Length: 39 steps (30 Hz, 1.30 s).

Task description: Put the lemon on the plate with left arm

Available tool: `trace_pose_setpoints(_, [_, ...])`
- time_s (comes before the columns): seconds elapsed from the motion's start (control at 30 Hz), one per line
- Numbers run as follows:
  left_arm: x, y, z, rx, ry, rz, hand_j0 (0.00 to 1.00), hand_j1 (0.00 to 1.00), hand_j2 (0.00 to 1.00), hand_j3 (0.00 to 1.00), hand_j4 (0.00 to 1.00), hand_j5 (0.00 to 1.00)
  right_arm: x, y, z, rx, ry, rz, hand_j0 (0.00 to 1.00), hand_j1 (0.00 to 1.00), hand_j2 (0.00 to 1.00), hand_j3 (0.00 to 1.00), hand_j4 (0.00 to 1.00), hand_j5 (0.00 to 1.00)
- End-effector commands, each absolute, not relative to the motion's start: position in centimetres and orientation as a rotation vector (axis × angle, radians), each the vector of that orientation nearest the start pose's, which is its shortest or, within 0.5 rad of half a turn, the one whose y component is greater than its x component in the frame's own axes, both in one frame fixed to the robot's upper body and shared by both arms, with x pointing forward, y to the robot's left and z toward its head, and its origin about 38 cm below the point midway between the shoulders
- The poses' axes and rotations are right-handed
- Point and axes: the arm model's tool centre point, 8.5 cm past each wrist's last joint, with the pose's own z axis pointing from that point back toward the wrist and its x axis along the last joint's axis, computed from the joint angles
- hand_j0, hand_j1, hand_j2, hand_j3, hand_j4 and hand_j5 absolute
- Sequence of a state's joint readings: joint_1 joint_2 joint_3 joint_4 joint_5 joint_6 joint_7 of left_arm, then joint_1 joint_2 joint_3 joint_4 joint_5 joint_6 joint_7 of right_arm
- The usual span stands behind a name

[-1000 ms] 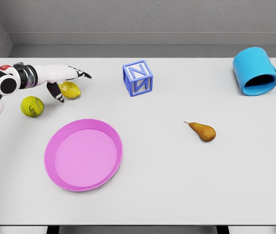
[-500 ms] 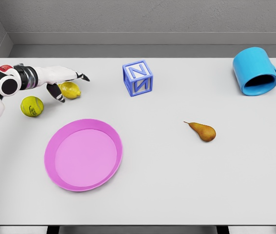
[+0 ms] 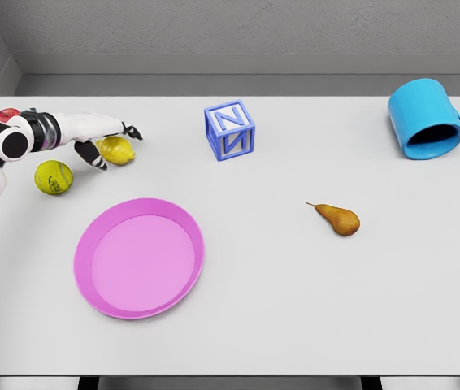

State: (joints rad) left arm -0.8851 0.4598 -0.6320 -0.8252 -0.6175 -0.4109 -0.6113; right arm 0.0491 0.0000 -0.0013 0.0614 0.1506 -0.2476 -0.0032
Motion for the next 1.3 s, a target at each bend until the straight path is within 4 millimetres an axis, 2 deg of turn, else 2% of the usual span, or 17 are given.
trace_pose_setpoints(0.0, [54.1, 29.7, 16.0, 0.458, -1.028, -1.813, 0.79, 0.79, 0.79, 0.79, 0.79, 0.79, -2.7, -26.8, -25.8, -0.063, -0.130, 0.152, 1.00, 1.00, 1.00, 1.00, 1.00, 1.00])
trace_pose_setpoints(0.2, [53.9, 29.7, 15.8, 0.452, -1.029, -1.818, 0.71, 0.71, 0.71, 0.71, 0.71, 0.71, -2.7, -26.8, -25.8, -0.063, -0.130, 0.152, 1.00, 1.00, 1.00, 1.00, 1.00, 1.00])
trace_pose_setpoints(0.47, [53.7, 29.5, 15.5, 0.444, -1.033, -1.824, 0.65, 0.65, 0.65, 0.65, 0.65, 0.65, -2.7, -26.8, -25.8, -0.063, -0.132, 0.152, 1.00, 1.00, 1.00, 1.00, 1.00, 1.00])
trace_pose_setpoints(0.53, [53.7, 29.5, 15.5, 0.444, -1.035, -1.825, 0.61, 0.61, 0.61, 0.61, 0.61, 0.61, -2.7, -26.8, -25.8, -0.063, -0.132, 0.152, 1.00, 1.00, 1.00, 1.00, 1.00, 1.00])
trace_pose_setpoints(0.97, [53.7, 29.5, 15.6, 0.444, -1.038, -1.828, 0.57, 0.57, 0.57, 0.57, 0.57, 0.57, -2.7, -26.8, -25.8, -0.063, -0.130, 0.152, 1.00, 1.00, 1.00, 1.00, 1.00, 1.00])
trace_pose_setpoints(1.2, [53.5, 28.9, 16.8, 0.452, -1.087, -1.857, 0.55, 0.55, 0.55, 0.55, 0.55, 0.55, -2.7, -26.8, -25.8, -0.063, -0.132, 0.152, 1.00, 1.00, 1.00, 1.00, 1.00, 1.00])
trace_pose_setpoints(1.27, [53.4, 28.2, 17.3, 0.455, -1.113, -1.874, 0.55, 0.55, 0.55, 0.55, 0.55, 0.55, -2.7, -26.8, -25.8, -0.063, -0.132, 0.152, 1.00, 1.00, 1.00, 1.00, 1.00, 1.00])
